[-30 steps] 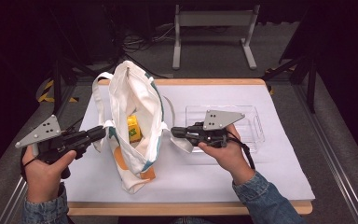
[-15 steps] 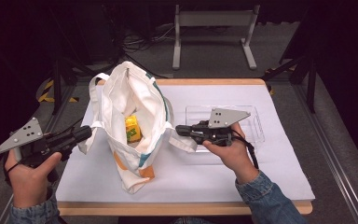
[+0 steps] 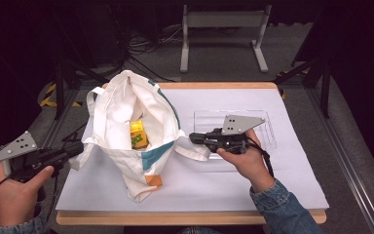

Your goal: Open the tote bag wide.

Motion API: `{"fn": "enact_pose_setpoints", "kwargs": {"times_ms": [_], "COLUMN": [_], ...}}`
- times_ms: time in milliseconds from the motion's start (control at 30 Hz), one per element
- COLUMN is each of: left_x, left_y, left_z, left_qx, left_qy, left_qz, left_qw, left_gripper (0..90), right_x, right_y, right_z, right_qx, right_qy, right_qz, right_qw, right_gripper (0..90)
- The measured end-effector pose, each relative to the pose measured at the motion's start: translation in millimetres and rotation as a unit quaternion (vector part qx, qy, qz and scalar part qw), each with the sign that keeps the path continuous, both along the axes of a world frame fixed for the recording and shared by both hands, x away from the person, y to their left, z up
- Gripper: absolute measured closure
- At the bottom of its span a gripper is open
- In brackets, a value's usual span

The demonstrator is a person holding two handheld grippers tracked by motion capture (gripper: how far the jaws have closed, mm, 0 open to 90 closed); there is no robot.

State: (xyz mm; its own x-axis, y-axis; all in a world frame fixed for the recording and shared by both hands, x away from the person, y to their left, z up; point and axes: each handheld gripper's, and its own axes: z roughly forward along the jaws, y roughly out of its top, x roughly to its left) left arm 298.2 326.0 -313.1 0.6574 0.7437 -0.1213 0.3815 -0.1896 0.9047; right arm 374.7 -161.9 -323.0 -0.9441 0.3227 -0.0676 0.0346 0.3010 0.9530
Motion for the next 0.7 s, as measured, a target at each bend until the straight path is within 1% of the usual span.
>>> {"fn": "enact_pose_setpoints", "kwargs": {"times_ms": [67, 133, 167, 233, 400, 633, 667, 700], "left_x": [1.8, 4.5, 5.7, 9.1, 13.8, 16.6, 17.6, 19.2], "left_y": [3.1, 4.4, 4.7, 4.7, 6.2, 9.7, 9.8, 10.8], "left_z": [-4.2, -8.7, -10.1, -14.8, -22.1, -31.4, -33.8, -35.4], "left_qx": [0.006, 0.009, 0.012, 0.021, 0.018, 0.02, 0.019, 0.026], "left_qy": [0.013, 0.029, 0.033, 0.047, 0.06, 0.082, 0.089, 0.09], "left_qz": [0.005, 0.004, 0.003, 0.003, -0.011, -0.024, -0.026, -0.027], "left_qw": [0.9999, 0.9995, 0.9994, 0.9987, 0.998, 0.9961, 0.9955, 0.9953], "left_gripper": [85.4, 85.4, 85.4, 85.4, 85.4, 85.4, 85.3, 85.3], "right_x": [0.4, 1.0, 1.1, 1.4, 2.0, 2.4, 2.3, 2.5], "right_y": [-0.7, -0.7, -0.4, 0.3, 0.8, -0.9, -1.0, -1.0], "right_z": [-2.3, -5.7, -7.3, -10.2, -17.3, -29.3, -31.2, -34.4], "right_qx": [-0.005, -0.009, -0.011, -0.016, -0.027, -0.039, -0.041, -0.044], "right_qy": [0.003, 0.009, 0.011, 0.014, 0.024, 0.039, 0.041, 0.045], "right_qz": [-0.001, 0.0, 0.0, 0.001, 0.002, 0.0, 0.0, 0.0], "right_qw": [1.0, 0.9999, 0.9999, 0.9998, 0.9994, 0.9985, 0.9983, 0.998], "right_gripper": [88.7, 88.7, 88.7, 88.7, 88.6, 88.6, 88.6, 88.6]}}
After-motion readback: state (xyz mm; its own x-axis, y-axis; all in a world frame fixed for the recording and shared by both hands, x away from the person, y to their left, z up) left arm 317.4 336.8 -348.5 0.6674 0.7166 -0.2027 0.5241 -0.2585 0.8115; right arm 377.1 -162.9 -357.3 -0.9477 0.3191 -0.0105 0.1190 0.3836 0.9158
